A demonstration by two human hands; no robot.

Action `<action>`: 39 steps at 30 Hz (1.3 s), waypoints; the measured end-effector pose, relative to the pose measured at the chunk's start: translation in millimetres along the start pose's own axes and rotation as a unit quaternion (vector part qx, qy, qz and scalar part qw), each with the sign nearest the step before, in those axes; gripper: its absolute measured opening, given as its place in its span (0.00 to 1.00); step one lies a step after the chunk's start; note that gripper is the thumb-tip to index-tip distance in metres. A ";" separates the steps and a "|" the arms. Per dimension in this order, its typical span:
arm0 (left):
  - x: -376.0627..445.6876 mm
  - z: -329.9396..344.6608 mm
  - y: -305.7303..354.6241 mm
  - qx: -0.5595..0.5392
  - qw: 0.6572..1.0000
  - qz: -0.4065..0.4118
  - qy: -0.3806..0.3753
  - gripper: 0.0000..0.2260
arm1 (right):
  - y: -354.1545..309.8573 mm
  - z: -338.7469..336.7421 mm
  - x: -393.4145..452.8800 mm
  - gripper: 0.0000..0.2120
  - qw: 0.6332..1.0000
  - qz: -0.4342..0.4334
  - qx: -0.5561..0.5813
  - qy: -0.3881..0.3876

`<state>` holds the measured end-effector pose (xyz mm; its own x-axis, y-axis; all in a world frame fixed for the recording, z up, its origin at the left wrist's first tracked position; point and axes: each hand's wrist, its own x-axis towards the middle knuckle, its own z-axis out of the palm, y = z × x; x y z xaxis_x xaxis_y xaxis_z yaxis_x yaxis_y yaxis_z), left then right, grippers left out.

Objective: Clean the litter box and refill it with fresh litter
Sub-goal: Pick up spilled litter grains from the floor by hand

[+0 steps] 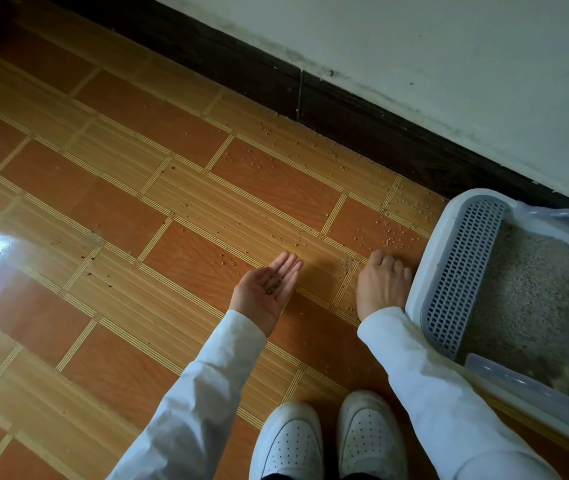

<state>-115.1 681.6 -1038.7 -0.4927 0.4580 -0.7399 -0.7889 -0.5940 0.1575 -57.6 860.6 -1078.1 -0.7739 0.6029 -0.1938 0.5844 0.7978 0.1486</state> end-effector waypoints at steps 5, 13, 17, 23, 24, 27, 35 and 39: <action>3.3 0.7 -5.4 0.022 1.000 0.003 0.017 0.18 | -32.2 -14.1 -23.4 0.07 0.968 -0.173 0.168 0.069; 5.3 0.9 0.9 0.019 0.999 0.007 0.028 0.16 | -48.2 -32.3 -9.0 0.05 0.926 -0.235 0.292 0.041; 2.4 -3.7 10.3 -0.010 1.000 0.007 0.016 0.18 | -21.5 -24.9 34.1 0.15 0.988 -0.037 0.143 0.050; 5.7 -5.1 15.3 -0.010 1.000 0.013 0.021 0.18 | -23.7 -12.5 49.8 0.15 0.999 -0.026 0.020 -0.003; 5.5 -4.8 15.0 -0.009 1.000 0.014 0.019 0.18 | -24.7 -13.3 48.9 0.15 0.999 -0.031 0.014 -0.001; 6.2 -6.2 15.3 -0.011 1.000 0.019 0.016 0.18 | -31.0 -19.6 39.7 0.12 0.996 -0.062 0.045 0.035; 6.6 -0.6 15.5 0.006 0.999 0.024 0.046 0.18 | -68.3 -33.0 -13.7 0.05 0.925 -0.289 0.246 -0.014; 4.8 -7.7 22.4 -0.021 0.999 0.030 0.040 0.18 | -58.2 -28.3 15.5 0.09 0.936 -0.222 0.273 -0.008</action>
<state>-132.4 665.4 -1043.8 -0.5058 0.3684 -0.7800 -0.7420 -0.6469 0.1756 -110.5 823.5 -1062.2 -0.9688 0.2085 -0.1338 0.2472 0.8486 -0.4677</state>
